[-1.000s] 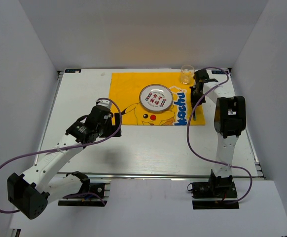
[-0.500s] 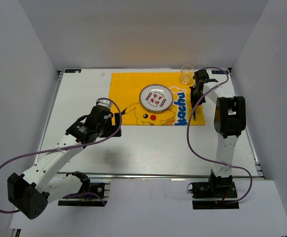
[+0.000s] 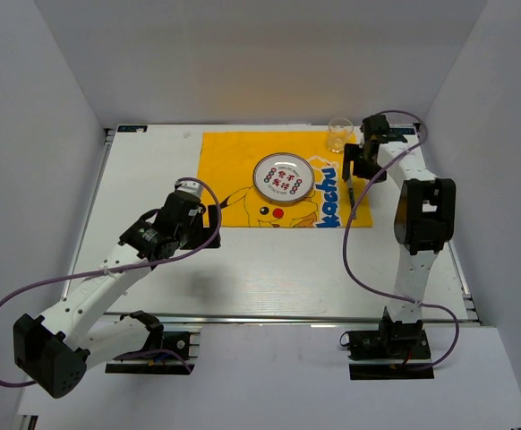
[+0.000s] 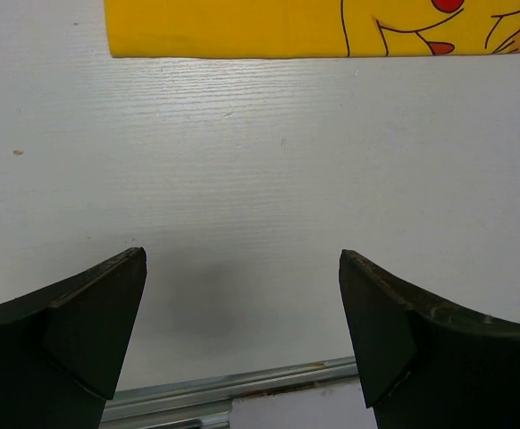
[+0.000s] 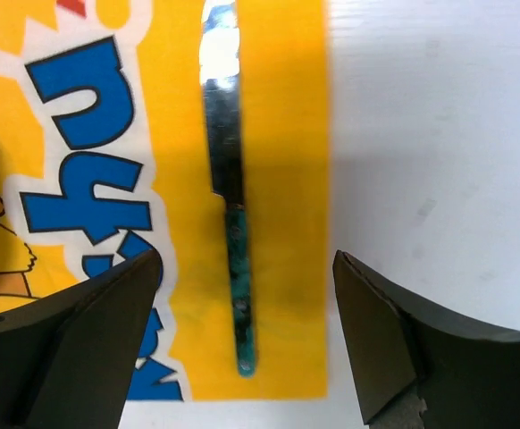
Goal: Set the dinner table for one person
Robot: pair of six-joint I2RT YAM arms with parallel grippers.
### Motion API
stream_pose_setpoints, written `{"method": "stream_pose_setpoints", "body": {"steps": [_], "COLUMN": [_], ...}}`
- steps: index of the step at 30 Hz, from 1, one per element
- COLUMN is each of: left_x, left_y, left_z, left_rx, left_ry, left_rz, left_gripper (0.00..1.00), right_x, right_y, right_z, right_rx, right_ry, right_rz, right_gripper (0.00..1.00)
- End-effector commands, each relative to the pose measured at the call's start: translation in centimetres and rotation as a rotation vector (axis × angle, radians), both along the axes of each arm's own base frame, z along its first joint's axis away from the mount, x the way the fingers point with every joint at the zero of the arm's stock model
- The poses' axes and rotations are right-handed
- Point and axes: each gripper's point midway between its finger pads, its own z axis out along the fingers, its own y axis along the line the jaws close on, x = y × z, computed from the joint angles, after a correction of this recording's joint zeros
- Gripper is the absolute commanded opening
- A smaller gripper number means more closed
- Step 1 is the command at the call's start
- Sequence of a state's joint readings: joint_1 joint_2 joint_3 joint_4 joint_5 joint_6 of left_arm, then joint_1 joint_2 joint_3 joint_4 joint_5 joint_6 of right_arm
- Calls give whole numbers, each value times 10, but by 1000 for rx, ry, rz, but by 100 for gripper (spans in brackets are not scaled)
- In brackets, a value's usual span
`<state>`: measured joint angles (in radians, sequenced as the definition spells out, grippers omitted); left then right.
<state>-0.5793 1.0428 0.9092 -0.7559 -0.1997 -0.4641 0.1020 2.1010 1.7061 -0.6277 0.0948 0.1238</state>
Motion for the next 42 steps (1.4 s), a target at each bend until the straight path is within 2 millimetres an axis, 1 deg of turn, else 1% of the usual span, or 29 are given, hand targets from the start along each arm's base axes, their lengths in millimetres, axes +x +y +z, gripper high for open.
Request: {"method": "stream_pose_setpoints", "body": {"steps": [1, 2, 3, 4, 5, 6, 7, 8, 9, 11, 12, 13, 14, 15, 17, 18, 19, 20, 24, 26, 29, 32, 34, 36, 38, 39, 40, 41, 42], "left_x": [-2, -3, -3, -3, -3, -3, -3, -3, -3, -3, -3, -4, -4, -4, -4, -4, -3, -4, -5, -4, -4, -4, -3, -4, -3, -3, -4, -4, -4], "left_y": [0, 0, 0, 0, -1, -1, -2, -3, -4, -7, -8, -9, -11, -12, -15, -15, -15, -16, -19, -17, -14, -12, -12, -11, -11, -11, -11, -11, -11], "left_z": [7, 8, 8, 9, 10, 10, 9, 9, 8, 5, 5, 4, 1, -1, -5, -6, -7, -10, -13, -13, -14, -14, -14, -15, -12, -12, -12, -11, -11], "left_rx": [-21, -22, -24, -28, -31, -34, -35, -36, -37, -39, -39, -40, -40, -38, -35, -34, -31, -29, -23, -16, -11, -5, -4, -1, -8, -8, -8, -10, -11], "left_ry": [-29, -30, -32, -37, -38, -40, -35, -32, -31, -19, -17, -12, 0, 5, 23, 28, 32, 40, 52, 52, 49, 50, 51, 52, 44, 43, 45, 42, 38], "left_rz": [-2, -2, -1, -3, -7, -11, -16, -20, -26, -39, -47, -54, -63, -69, -79, -80, -82, -84, -94, -82, -65, -57, -50, -47, -46, -46, -45, -47, -46], "left_gripper": [98, 98, 98, 98, 98, 98, 98, 98, 98, 98, 98, 98, 98, 98, 98, 98, 98, 98, 98, 98, 98, 98, 98, 98, 98, 98, 98, 98, 98], "right_x": [0, -12, -18, -25, -28, -42, -50, -55, -67, -77, -89, -95, -101, -110, -116, -122, -125, -128, -138, -144, -150, -152, -152, -155, -155, -154, -156, -157, -157], "right_y": [-43, -50, -66, -86, -93, -100, -116, -127, -136, -144, -147, -150, -153, -152, -158, -159, -163, -165, -166, -174, -177, -169, -167, -166, -163, -163, -161, -161, -160], "right_z": [55, 43, 47, 44, 43, 35, 34, 37, 27, 20, 13, 9, 11, 2, 8, 5, 10, 10, 1, -1, -10, -32, -40, -48, -53, -54, -61, -65, -66], "right_rx": [-9, -20, -22, -23, -18, -29, -42, -75, -96, -113, -109, -104, -100, -95, -104, -110, -123, -121, -113, -151, -133, -81, -67, -57, -30, -28, -16, -15, -17], "right_ry": [-82, -39, -49, -44, -57, -37, -33, -43, -18, -11, 13, 22, 12, 20, -15, -16, -33, -34, -18, -17, -5, 53, 72, 86, 92, 88, 111, 122, 120], "right_rz": [-132, -155, -195, -252, -286, -310, -355, -394, -420, -450, -470, -488, -505, -517, -548, -557, -566, -576, -586, -608, -626, -608, -603, -606, -600, -599, -595, -596, -594], "right_gripper": [85, 85, 87, 87, 87, 88, 88, 88, 88, 89, 89, 89, 89, 89, 89, 89, 89, 89, 89, 89, 89, 88, 86, 78, 67, 67, 57, 51, 48]}}
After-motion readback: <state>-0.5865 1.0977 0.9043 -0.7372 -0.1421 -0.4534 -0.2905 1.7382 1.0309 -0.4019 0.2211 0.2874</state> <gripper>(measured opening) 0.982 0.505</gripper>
